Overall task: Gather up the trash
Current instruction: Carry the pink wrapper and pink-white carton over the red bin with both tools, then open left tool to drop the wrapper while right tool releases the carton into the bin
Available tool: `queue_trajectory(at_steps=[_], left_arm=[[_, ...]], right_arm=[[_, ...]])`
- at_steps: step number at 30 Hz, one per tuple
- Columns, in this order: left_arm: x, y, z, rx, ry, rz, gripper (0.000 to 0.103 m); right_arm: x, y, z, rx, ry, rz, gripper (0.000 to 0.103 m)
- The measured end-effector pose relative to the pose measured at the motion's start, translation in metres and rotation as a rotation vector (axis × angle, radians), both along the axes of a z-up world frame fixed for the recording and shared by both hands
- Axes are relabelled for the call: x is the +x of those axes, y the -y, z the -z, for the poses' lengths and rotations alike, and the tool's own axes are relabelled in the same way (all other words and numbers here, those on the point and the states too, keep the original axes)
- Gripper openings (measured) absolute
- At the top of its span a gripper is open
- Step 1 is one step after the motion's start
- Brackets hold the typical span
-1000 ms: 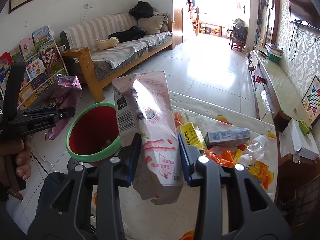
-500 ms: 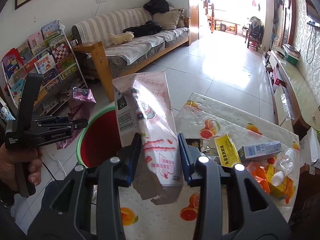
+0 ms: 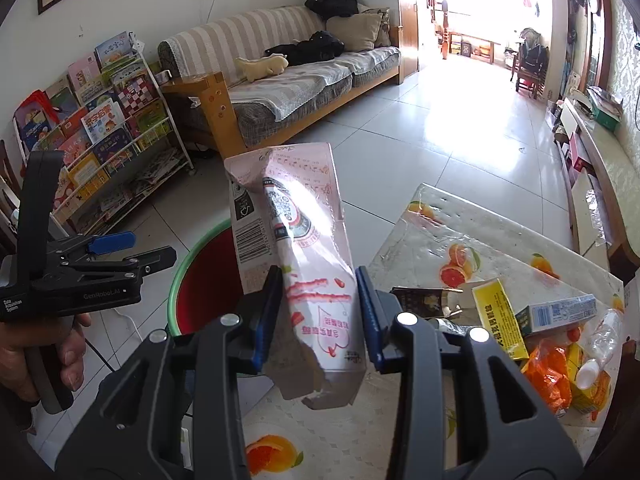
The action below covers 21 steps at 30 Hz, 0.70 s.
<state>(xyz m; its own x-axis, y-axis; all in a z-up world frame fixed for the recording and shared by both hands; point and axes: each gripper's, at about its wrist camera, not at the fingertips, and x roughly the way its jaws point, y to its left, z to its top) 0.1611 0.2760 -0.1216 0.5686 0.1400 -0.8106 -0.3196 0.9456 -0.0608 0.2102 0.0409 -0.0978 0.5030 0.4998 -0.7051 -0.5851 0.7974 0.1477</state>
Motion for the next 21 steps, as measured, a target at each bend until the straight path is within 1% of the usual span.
queue_trajectory(at_steps=[3,9,16,21], left_arm=[[-0.007,-0.006,-0.007,-0.003,0.022,-0.020,0.082],[-0.020,-0.021,-0.016,-0.002,0.056,-0.066,0.082],[-0.029,-0.039,-0.018,0.002,0.065,-0.108,0.082],[-0.032,-0.050,-0.017,-0.006,0.070,-0.135,0.082]], right_arm=[[0.000,-0.016,0.002,0.003,-0.005,-0.025,0.036],[0.004,-0.056,0.008,0.011,-0.015,-0.077,0.036],[0.006,-0.092,0.019,-0.005,-0.029,-0.127,0.037],[0.006,-0.106,0.025,-0.033,-0.028,-0.148,0.040]])
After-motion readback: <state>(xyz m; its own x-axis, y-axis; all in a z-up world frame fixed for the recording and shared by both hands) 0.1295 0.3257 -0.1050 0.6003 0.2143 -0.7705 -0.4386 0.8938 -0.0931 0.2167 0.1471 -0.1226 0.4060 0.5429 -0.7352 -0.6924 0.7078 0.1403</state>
